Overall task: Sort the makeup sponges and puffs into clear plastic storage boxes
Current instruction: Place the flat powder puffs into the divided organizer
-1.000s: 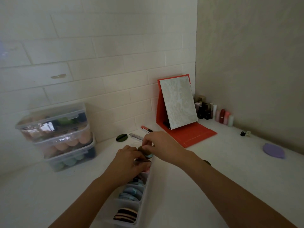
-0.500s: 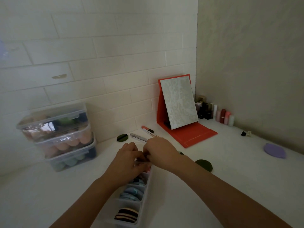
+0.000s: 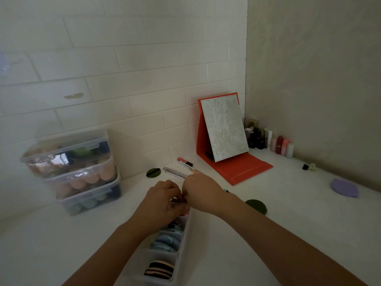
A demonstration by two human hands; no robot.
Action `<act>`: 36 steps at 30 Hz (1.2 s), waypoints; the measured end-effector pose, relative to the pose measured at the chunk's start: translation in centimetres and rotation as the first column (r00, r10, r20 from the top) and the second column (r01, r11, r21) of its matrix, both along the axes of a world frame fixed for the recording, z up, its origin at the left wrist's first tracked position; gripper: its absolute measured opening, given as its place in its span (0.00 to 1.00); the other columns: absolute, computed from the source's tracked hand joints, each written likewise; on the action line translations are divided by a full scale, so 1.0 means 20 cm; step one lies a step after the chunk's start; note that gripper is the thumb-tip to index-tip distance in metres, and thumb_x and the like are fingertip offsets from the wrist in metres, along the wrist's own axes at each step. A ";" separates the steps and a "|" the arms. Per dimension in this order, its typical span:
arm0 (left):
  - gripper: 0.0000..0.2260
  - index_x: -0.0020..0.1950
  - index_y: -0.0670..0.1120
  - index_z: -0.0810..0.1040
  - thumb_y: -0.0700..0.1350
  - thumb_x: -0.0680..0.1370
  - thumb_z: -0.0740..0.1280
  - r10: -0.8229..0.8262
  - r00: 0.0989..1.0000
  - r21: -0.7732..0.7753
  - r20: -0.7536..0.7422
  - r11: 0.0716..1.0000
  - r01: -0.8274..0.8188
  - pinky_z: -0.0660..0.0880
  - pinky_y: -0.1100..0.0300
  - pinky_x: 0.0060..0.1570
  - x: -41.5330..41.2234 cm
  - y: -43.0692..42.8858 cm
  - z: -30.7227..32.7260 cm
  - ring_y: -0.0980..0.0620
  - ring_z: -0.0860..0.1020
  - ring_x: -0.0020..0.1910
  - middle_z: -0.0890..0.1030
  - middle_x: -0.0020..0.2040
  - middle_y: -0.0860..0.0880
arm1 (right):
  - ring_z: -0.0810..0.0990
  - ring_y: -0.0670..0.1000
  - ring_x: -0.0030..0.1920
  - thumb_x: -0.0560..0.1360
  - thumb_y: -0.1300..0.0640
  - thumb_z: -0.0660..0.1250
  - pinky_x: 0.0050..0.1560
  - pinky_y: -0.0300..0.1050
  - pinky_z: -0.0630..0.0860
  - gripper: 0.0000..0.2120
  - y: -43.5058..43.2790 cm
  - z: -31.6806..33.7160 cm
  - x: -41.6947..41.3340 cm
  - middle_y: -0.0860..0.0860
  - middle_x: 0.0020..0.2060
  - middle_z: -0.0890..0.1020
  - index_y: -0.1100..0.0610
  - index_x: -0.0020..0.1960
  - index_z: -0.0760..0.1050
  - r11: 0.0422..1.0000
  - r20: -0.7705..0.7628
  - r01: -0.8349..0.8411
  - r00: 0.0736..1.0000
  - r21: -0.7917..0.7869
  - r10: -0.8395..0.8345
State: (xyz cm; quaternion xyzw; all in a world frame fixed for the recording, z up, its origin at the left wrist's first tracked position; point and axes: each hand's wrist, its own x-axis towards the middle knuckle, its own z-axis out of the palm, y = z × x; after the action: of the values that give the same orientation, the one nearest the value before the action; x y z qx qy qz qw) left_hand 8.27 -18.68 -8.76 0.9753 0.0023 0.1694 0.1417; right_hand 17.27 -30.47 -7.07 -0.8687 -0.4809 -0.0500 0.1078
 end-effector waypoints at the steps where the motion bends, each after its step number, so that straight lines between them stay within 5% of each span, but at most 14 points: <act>1: 0.22 0.46 0.54 0.80 0.66 0.67 0.55 -0.006 1.000 0.006 -0.009 1.000 0.006 0.65 0.66 0.46 0.00 0.00 0.00 0.60 0.69 0.46 0.76 0.45 0.59 | 0.75 0.53 0.37 0.75 0.62 0.62 0.30 0.38 0.66 0.10 -0.01 0.01 0.01 0.56 0.36 0.78 0.64 0.48 0.81 1.000 -0.046 -0.025 0.999 0.013 0.026; 5: 0.24 0.48 0.55 0.78 0.68 0.67 0.52 0.009 0.999 0.035 -0.048 0.999 -0.008 0.62 0.62 0.47 -0.01 -0.02 0.03 0.60 0.66 0.48 0.72 0.43 0.59 | 0.80 0.46 0.41 0.75 0.56 0.67 0.37 0.31 0.71 0.09 -0.10 0.09 0.07 0.50 0.43 0.84 0.58 0.49 0.83 0.983 -0.243 -0.032 0.967 0.181 0.076; 10: 0.09 0.48 0.55 0.75 0.59 0.75 0.63 -0.004 0.990 0.080 -0.142 0.997 0.015 0.64 0.63 0.52 -0.04 0.03 0.05 0.58 0.65 0.52 0.71 0.49 0.56 | 0.80 0.48 0.45 0.76 0.53 0.67 0.42 0.37 0.75 0.07 -0.15 0.11 0.15 0.49 0.45 0.83 0.54 0.50 0.82 0.944 -0.357 0.111 0.934 0.311 0.008; 14: 0.05 0.45 0.61 0.71 0.56 0.73 0.66 0.015 0.972 0.004 -0.236 1.000 -0.014 0.68 0.65 0.55 -0.09 0.12 0.07 0.58 0.68 0.53 0.69 0.52 0.56 | 0.79 0.44 0.44 0.75 0.54 0.67 0.41 0.34 0.73 0.07 -0.07 0.02 0.20 0.48 0.46 0.82 0.54 0.51 0.81 0.952 -0.379 0.134 0.925 0.276 -0.020; 19: 0.16 0.56 0.60 0.69 0.54 0.72 0.70 0.044 0.985 -0.153 -0.165 0.986 -0.069 0.69 0.67 0.55 -0.14 0.15 0.04 0.59 0.71 0.53 0.71 0.55 0.56 | 0.78 0.48 0.55 0.75 0.54 0.68 0.48 0.36 0.71 0.15 0.16 -0.03 0.31 0.50 0.63 0.76 0.54 0.61 0.76 0.964 -0.348 0.131 0.937 0.231 -0.044; 24: 0.21 0.66 0.60 0.69 0.56 0.73 0.66 0.006 0.987 -0.058 -0.161 0.998 -0.015 0.66 0.62 0.61 -0.13 0.20 0.03 0.59 0.66 0.56 0.70 0.54 0.59 | 0.75 0.51 0.61 0.76 0.54 0.66 0.51 0.39 0.72 0.19 0.38 -0.03 0.43 0.50 0.66 0.73 0.51 0.66 0.71 0.992 -0.373 0.055 0.928 0.113 -0.009; 29: 0.25 0.65 0.62 0.70 0.62 0.68 0.61 0.010 0.982 0.015 -0.186 1.000 -0.007 0.64 0.64 0.54 -0.14 0.32 0.02 0.60 0.63 0.52 0.69 0.48 0.61 | 0.71 0.51 0.64 0.78 0.55 0.63 0.66 0.45 0.65 0.15 0.58 -0.05 0.49 0.50 0.66 0.72 0.47 0.63 0.74 0.994 -0.300 -0.100 0.950 -0.044 0.083; 32: 0.29 0.65 0.61 0.72 0.63 0.64 0.57 -0.015 0.988 0.019 -0.153 1.000 0.018 0.64 0.66 0.55 -0.14 0.34 0.01 0.60 0.64 0.51 0.69 0.45 0.61 | 0.72 0.55 0.63 0.76 0.52 0.66 0.63 0.48 0.67 0.23 0.68 -0.08 0.48 0.54 0.66 0.72 0.53 0.69 0.67 0.989 -0.284 -0.141 0.951 -0.035 0.126; 36: 0.28 0.65 0.62 0.72 0.62 0.65 0.58 -0.024 0.990 0.009 -0.137 1.000 0.025 0.62 0.70 0.52 -0.14 0.33 0.02 0.60 0.63 0.49 0.65 0.42 0.64 | 0.68 0.56 0.68 0.79 0.49 0.60 0.69 0.46 0.55 0.25 0.78 -0.12 0.50 0.55 0.68 0.70 0.56 0.73 0.62 0.987 -0.250 -0.139 0.961 -0.086 0.114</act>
State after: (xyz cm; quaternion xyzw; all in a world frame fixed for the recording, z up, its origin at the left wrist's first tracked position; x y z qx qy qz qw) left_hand 5.51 -11.99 -8.41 0.9853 -0.0008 0.1002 0.1380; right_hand 27.30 -14.84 -9.37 -0.8401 -0.5203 0.0892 0.1246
